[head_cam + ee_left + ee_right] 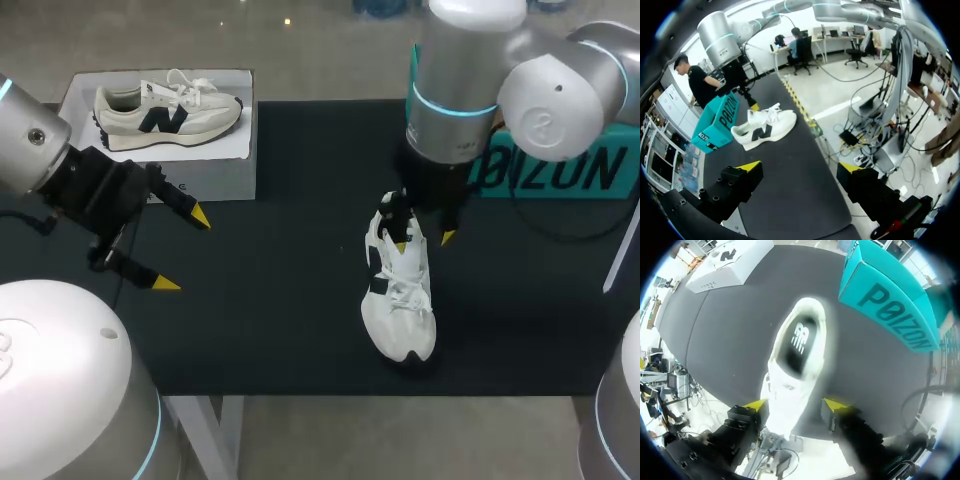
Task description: Take the shoe out of the shoebox, open the shoe tongue, remove and reinsert the insole, then place the shoe into the shoebox
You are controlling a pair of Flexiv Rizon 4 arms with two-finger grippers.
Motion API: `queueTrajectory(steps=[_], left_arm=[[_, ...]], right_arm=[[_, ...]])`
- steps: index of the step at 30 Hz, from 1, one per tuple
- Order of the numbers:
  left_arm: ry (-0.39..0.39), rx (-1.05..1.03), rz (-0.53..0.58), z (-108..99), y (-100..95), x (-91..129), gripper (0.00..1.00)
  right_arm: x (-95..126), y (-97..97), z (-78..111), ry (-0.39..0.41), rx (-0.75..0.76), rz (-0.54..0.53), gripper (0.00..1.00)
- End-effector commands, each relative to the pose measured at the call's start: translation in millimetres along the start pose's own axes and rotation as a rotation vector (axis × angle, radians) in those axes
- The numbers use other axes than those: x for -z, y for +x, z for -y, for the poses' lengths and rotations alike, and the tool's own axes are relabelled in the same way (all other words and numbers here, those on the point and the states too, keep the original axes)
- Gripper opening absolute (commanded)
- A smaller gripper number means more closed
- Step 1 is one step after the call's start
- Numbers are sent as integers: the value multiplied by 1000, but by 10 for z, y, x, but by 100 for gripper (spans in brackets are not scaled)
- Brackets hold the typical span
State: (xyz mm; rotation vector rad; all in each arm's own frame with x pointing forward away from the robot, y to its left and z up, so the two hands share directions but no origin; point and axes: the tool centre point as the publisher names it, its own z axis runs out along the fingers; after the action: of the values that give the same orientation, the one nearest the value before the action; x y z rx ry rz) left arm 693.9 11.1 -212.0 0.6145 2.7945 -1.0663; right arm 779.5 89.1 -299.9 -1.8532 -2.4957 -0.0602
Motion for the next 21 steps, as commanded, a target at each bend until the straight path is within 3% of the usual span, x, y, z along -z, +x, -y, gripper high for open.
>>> queueTrajectory(steps=[1,13,21], left_arm=[[-1,0,-2,-2,-1,3,100],[-1,0,-2,-2,-1,3,100],[-1,0,-2,-2,-1,3,100]], right_arm=[[-104,-26,15,-4,0,-18,0],[-438,-96,-197,13,-5,-55,0],[-445,-117,-262,-9,4,-61,0]])
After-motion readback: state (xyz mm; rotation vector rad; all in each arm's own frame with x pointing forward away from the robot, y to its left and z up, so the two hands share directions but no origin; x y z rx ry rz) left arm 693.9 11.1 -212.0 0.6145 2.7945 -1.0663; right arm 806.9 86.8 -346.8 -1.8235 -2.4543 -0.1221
